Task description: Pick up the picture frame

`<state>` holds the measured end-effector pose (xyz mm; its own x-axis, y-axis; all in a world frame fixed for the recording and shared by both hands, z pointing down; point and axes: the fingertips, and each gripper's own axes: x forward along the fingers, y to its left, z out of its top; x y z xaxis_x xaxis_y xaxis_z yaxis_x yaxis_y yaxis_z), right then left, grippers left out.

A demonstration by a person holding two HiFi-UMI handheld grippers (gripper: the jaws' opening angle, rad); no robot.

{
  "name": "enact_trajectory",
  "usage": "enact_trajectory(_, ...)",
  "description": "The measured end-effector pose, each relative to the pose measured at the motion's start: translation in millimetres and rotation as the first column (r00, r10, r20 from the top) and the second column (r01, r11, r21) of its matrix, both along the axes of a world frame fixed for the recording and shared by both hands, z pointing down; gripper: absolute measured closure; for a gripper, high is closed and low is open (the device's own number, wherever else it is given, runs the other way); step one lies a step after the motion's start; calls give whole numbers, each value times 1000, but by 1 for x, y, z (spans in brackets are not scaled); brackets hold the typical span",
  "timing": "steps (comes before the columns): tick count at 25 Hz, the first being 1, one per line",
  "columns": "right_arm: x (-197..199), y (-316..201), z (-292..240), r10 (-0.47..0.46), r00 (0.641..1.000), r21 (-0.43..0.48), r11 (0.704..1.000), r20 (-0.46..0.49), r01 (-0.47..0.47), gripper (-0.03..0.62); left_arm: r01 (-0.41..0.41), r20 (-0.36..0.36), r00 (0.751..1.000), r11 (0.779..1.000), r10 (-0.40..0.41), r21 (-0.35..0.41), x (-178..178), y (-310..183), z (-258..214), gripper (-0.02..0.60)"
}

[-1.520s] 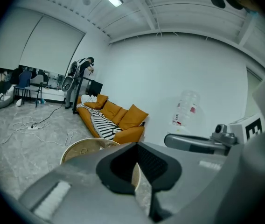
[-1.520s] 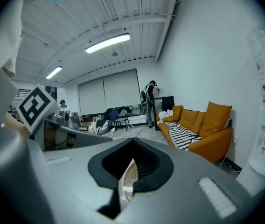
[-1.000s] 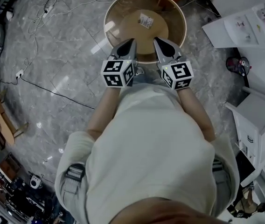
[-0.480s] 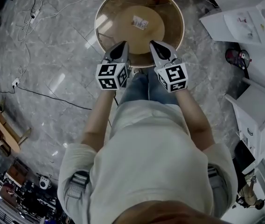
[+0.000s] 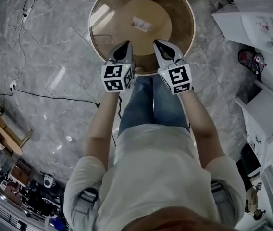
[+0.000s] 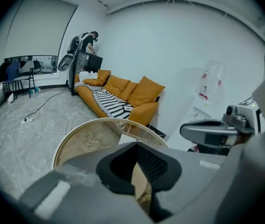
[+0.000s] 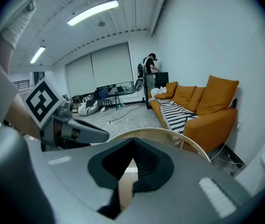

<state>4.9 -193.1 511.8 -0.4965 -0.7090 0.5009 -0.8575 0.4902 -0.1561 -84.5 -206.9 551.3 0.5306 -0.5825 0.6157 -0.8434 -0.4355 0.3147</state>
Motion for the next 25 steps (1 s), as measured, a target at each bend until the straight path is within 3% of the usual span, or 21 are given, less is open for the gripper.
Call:
enact_trajectory(10, 4, -23, 96, -19, 1000, -64, 998, 6, 19, 594, -62, 55, 996, 997, 64, -43, 16, -25, 94, 556)
enact_trajectory(18, 6, -36, 155, -82, 997, -93, 992, 1, 81, 486, -138, 124, 982, 990, 140, -29, 19, -46, 153, 447)
enact_trajectory(25, 0, -48, 189, -151, 988, -112, 982, -15, 149, 420, -170, 146, 975, 985, 170, -12, 22, -70, 180, 408)
